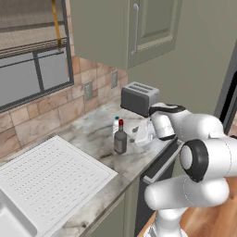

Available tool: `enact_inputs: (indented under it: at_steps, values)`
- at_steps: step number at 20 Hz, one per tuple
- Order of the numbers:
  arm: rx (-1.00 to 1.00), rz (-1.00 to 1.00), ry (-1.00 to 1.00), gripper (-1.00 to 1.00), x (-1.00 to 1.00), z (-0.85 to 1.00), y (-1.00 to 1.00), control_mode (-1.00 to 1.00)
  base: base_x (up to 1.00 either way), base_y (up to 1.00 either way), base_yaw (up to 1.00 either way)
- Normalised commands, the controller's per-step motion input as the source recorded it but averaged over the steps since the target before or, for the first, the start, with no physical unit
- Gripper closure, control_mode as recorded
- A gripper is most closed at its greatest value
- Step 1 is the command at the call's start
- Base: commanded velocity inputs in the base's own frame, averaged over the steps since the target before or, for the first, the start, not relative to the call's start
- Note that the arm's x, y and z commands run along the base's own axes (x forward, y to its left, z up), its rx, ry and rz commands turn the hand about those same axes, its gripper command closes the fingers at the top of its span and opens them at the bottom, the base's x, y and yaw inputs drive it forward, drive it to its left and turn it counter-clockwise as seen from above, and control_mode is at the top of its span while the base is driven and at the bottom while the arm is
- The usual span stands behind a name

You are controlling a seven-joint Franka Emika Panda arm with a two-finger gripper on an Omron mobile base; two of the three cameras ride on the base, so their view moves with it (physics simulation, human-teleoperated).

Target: Place the drinks on the dining counter in a tight cluster.

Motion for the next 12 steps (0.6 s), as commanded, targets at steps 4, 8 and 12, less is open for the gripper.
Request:
enact_inputs:
  at_steps: [4,8,12]
  values:
    - [0.00,0.00,0.00,-1.00,0.10,-0.06,0.15,-1.00,0.00,0.00,0.00]
    - [0.00,0.00,0.00,-1.00,0.09,-0.06,0.08,-1.00,0.00,0.00,0.00]
    - [0.00,0.00,0.00,-1.00,0.13,-0.05,0.02,-1.00,0.00,0.00,0.00]
